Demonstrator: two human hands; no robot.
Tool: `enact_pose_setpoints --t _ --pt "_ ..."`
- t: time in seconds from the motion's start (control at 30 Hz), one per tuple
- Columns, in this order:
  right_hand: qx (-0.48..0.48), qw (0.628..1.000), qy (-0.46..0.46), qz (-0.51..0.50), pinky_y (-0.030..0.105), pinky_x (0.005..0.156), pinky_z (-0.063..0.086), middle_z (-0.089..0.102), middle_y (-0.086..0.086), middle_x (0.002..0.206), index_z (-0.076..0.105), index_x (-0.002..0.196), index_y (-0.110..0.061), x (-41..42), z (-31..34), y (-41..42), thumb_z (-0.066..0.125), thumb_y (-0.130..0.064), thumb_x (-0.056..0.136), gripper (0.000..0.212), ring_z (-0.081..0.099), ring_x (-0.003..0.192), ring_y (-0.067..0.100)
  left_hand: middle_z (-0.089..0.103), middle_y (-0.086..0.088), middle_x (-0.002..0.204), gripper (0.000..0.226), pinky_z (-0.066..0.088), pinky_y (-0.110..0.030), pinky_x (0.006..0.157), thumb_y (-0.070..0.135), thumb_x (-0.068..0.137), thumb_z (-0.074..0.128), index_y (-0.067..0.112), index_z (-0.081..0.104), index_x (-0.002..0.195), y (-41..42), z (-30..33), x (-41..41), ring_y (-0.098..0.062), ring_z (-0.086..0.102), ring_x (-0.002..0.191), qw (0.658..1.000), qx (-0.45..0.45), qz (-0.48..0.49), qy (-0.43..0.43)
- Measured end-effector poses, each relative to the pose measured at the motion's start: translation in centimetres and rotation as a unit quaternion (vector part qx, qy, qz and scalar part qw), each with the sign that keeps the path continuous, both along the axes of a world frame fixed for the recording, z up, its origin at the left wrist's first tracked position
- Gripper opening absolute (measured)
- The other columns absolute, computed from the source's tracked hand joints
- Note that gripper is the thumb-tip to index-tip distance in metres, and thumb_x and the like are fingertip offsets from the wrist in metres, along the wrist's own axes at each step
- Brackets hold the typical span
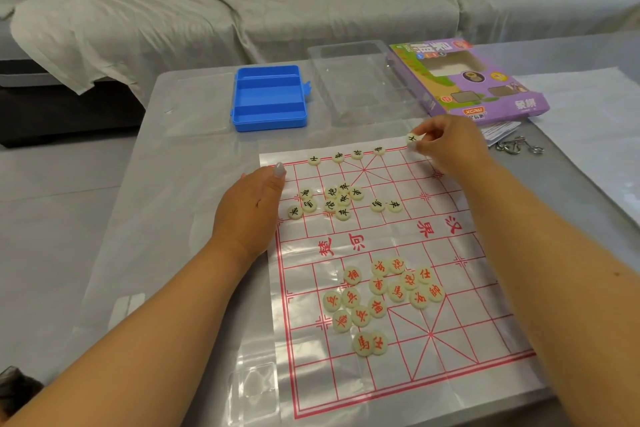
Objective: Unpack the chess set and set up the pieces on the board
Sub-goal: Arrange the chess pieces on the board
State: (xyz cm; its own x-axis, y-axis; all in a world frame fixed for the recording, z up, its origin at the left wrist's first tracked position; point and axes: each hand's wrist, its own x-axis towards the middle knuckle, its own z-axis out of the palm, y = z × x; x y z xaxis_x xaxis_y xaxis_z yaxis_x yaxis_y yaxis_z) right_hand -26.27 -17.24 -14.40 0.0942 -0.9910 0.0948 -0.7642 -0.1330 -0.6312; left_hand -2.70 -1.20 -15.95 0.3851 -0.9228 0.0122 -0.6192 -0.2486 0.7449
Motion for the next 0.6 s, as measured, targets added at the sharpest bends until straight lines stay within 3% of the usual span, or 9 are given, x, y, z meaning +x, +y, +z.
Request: enact_pose_setpoints --t 0.1,0.27,0.37,0.47,0.6 --pt "0.021 0.999 0.026 0.014 0.026 0.069 0.041 0.062 -0.002 0.081 0.069 0.098 -0.019 0.7 -0.4 -0.7 0.075 -0.024 0.078 0.021 0.055 0.074 0.015 0.06 0.001 0.122 0.05 0.032 -0.025 0.103 0.043 0.1 0.02 0.018 0.06 0.118 0.0 -0.1 0.0 -0.008 0.047 0.101 1.0 -0.002 -0.002 -0.005" --pt "0.062 0.997 0.051 0.019 0.027 0.074 0.045 0.063 0.0 0.09 0.069 0.102 -0.021 1.5 -0.8 -1.2 0.074 -0.028 0.079 0.024 0.057 0.081 0.016 0.056 -0.001 0.133 0.056 0.03 -0.038 0.114 0.049 0.097 0.018 0.021 0.057 0.126 -0.2 -0.3 0.2 -0.021 0.048 0.124 1.0 0.011 0.002 -0.012" --pt "0.07 0.997 0.04 0.02 0.026 0.073 0.044 0.063 0.001 0.093 0.069 0.104 -0.02 1.4 -0.9 -1.3 0.074 -0.028 0.08 0.025 0.057 0.08 0.016 0.058 0.0 0.128 0.052 0.031 -0.035 0.112 0.046 0.099 0.02 0.02 0.059 0.122 -0.2 -0.3 0.2 -0.018 0.051 0.118 1.0 0.007 0.0 -0.013" --pt "0.085 0.996 0.032 0.026 0.027 0.076 0.046 0.064 0.001 0.093 0.068 0.107 -0.019 1.3 -0.8 -1.3 0.074 -0.024 0.079 0.029 0.057 0.078 0.016 0.06 0.004 0.116 0.049 0.032 -0.024 0.101 0.043 0.1 0.021 0.019 0.061 0.115 -0.1 -0.3 0.2 -0.009 0.049 0.1 1.0 -0.002 -0.002 -0.015" --pt "0.042 0.999 -0.016 0.023 0.028 0.079 0.047 0.062 -0.001 0.092 0.066 0.111 -0.018 0.9 0.2 -0.1 0.074 -0.021 0.079 0.033 0.057 0.082 0.014 0.056 0.01 0.108 0.048 0.032 -0.029 0.107 0.042 0.101 0.021 0.02 0.061 0.115 -0.1 -0.1 0.1 -0.006 0.046 0.098 1.0 -0.009 -0.004 -0.013"
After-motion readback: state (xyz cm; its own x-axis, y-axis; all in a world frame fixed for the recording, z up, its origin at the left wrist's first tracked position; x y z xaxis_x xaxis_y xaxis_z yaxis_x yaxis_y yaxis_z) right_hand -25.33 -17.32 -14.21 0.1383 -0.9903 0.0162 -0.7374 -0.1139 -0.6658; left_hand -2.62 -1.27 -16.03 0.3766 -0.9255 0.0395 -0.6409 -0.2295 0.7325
